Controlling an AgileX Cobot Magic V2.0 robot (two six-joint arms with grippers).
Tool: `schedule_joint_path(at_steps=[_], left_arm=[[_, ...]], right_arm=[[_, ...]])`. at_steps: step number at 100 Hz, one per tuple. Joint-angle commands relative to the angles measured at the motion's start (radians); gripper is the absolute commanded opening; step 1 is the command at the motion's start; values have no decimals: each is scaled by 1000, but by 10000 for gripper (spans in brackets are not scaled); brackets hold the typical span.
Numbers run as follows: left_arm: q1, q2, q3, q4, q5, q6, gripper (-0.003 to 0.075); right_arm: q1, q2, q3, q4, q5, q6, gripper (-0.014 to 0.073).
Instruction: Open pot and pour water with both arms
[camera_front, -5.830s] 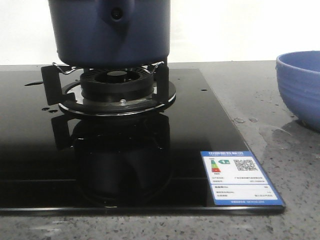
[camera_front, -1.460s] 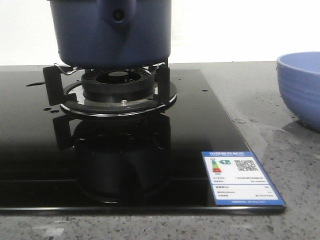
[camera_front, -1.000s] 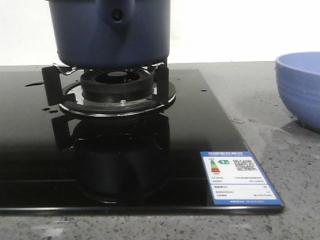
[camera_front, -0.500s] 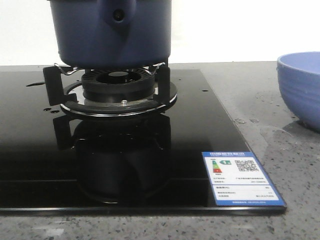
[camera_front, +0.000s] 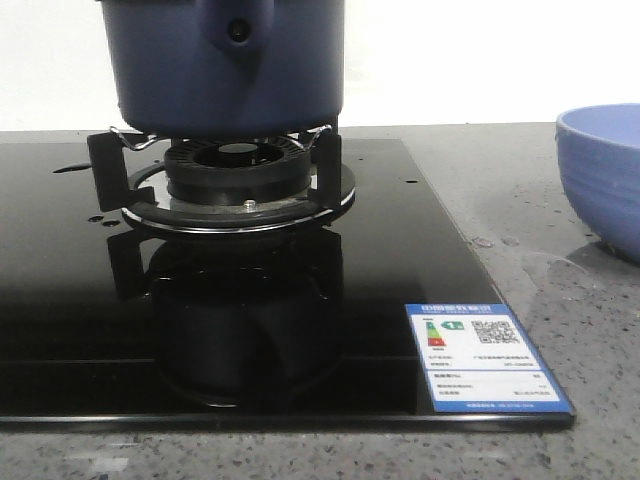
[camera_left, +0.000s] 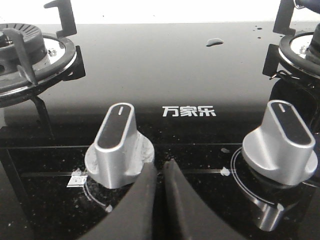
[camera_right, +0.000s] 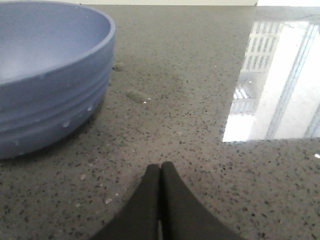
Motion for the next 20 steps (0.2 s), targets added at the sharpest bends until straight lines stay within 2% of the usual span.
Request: schedule_joint_path(at_steps=[1,20], left_arm=[[1,-25,28,-4,-48,-6,-20],[1,-25,28,-4,-48,-6,-20]], right_arm=[[-6,-18,26,2,-25,2,-69],[-6,-18,26,2,-25,2,-69]])
